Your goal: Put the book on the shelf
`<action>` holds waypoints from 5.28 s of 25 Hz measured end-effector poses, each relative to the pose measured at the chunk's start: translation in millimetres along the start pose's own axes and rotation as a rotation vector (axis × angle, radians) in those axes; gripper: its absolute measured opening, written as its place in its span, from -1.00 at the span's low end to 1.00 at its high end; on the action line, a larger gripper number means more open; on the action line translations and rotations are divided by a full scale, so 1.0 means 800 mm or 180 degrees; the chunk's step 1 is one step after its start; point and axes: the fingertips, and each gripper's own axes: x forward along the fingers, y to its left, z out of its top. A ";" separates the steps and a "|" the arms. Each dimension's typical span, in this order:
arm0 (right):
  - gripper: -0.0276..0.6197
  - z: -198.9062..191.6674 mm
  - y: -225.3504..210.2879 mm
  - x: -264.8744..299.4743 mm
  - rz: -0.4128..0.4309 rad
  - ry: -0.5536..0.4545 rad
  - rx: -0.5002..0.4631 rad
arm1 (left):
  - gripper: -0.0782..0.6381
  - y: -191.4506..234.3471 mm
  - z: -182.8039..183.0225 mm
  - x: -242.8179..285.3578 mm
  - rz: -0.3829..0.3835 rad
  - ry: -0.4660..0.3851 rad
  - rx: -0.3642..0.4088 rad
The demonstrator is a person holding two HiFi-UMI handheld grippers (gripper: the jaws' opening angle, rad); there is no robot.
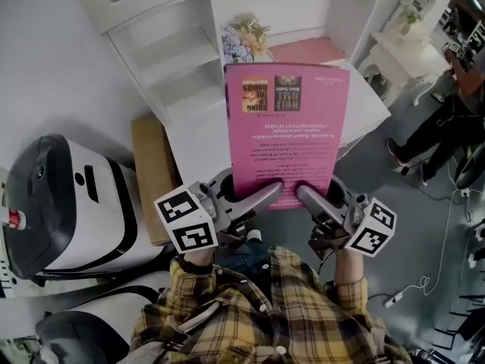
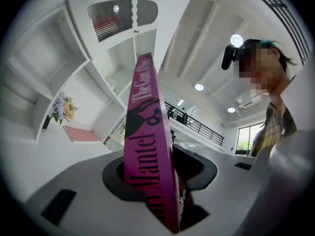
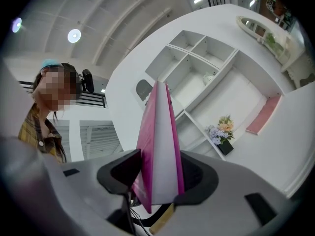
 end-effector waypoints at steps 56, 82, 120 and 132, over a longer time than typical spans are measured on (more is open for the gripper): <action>-0.26 0.052 -0.022 0.014 0.0198 0.0019 -0.0213 | -0.28 0.010 0.037 0.038 0.0059 -0.0159 0.0285; -0.22 0.002 0.004 -0.003 0.0088 -0.0353 -0.0456 | -0.28 0.003 -0.001 0.002 -0.0138 -0.0038 -0.0110; 0.12 -0.045 0.009 -0.036 -0.1613 -0.1025 -0.2643 | 0.20 -0.020 -0.028 0.006 -0.0528 0.0439 0.0798; 0.12 -0.044 -0.022 -0.031 -0.1062 -0.1777 -0.3169 | 0.28 0.012 -0.058 0.008 -0.0243 0.0331 0.2503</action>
